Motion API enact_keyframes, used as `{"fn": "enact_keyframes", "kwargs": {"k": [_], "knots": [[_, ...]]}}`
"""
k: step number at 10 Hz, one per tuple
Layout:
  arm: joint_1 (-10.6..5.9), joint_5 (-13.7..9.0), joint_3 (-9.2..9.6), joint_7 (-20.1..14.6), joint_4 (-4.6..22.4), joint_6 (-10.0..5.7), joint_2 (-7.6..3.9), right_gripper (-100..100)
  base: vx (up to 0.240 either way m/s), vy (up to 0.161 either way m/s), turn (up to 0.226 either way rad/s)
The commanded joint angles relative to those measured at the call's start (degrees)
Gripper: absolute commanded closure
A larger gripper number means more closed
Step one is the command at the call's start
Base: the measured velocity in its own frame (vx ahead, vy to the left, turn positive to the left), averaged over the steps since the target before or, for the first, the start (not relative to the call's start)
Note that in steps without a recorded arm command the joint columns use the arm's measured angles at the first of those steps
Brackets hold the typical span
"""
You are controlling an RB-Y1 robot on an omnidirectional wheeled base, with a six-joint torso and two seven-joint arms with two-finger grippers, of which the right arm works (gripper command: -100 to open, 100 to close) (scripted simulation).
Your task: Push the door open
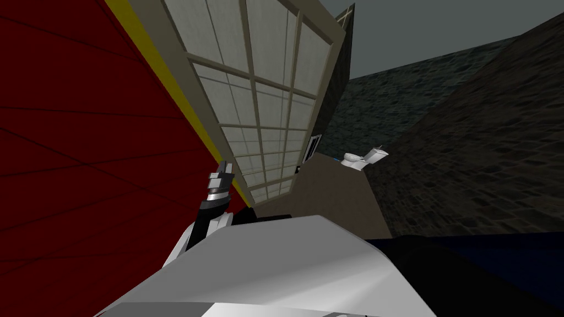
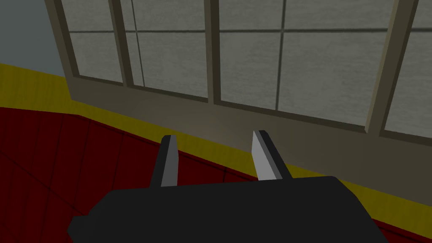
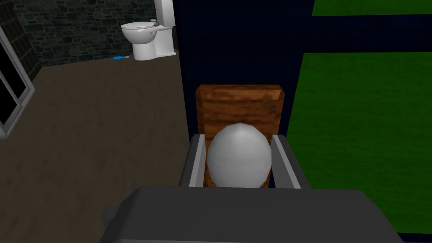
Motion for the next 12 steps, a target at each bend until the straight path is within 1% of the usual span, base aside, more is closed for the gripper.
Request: {"fn": "enact_keyframes", "kwargs": {"k": [1, 2, 4, 7, 10, 12], "knots": [[0.0, 0.0, 0.0, 0.0, 0.0, 0.0, 0.0, 100, 0.07, -0.072, -0.014], [-0.54, -1.82, -0.49, 0.68, 0.16, -0.29, -1.41, 100, 0.008, -0.054, 0.01], [-1.46, -4.24, -0.92, 1.56, 0.42, -0.38, -2.98, 100, 0.004, -0.061, 0.031], [-3.3, -9.09, -1.79, 3.34, 0.93, -0.57, -5.43, 100, 0.022, -0.081, 0.02], [-5.33, -14.34, -2.74, 5.29, 1.48, -0.77, -7.45, 100, 0.028, -0.101, 0.015], [-6.59, -17.74, -3.33, 6.5, 1.83, -0.9, -8.46, 100, 0.011, -0.09, 0.023]]}}
